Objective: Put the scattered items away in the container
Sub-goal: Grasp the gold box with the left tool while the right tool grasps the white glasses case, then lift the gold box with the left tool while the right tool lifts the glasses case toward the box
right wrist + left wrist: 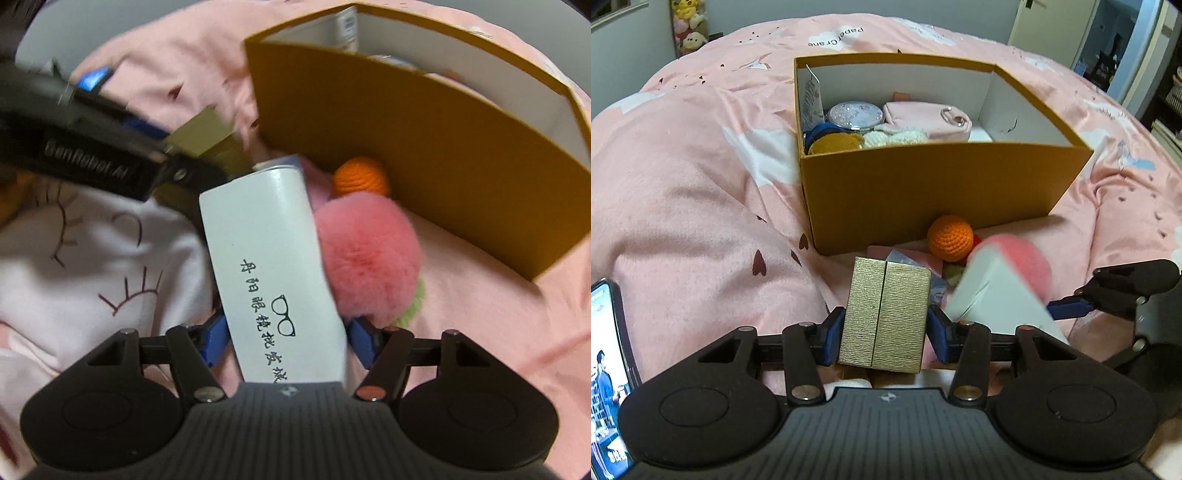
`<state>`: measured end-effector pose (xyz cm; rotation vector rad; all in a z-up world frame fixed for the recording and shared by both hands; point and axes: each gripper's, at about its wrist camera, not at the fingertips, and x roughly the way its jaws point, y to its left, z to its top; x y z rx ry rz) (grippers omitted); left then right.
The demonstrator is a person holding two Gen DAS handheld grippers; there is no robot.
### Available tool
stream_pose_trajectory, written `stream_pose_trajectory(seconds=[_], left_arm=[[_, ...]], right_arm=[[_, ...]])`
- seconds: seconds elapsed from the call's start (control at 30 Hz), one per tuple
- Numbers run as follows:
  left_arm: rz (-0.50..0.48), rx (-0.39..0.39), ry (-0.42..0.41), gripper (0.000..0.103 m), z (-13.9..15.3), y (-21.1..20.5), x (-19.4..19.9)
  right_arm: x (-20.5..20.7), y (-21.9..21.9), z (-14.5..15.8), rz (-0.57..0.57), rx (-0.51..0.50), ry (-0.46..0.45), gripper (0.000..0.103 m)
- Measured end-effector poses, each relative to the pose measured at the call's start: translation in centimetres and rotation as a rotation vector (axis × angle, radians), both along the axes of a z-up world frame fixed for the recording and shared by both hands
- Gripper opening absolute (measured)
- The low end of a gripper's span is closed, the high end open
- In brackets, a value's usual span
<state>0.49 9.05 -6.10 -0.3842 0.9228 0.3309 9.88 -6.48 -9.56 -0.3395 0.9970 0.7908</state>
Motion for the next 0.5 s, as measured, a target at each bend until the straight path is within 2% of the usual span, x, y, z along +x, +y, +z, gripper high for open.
stream_pose_trajectory(seconds=[0.2,0.33,0.43,0.5], left_arm=[[-0.018,-0.029,-0.054,0.054,1.0,-0.3,-0.3],[-0.061,-0.048,-0.092,0.054,1.2,-1.1,0.1],[-0.071,-0.034,-0.067,0.054,0.6,-1.6,0.8],[-0.072,-0.038,-0.051,0.054,0.2,-1.8,1.0]], right_arm=[[2.5,-4.3,1.9,-0.197,0.126,0.086,0.065],[3.2,-5.5,1.4,-0.278,0.127,0.147,0.065],[3.6,-5.7,1.0,-0.316,0.132,0.176,0.065],[3.4,-6.0,1.0,-0.335,0.119,0.153,0.064]])
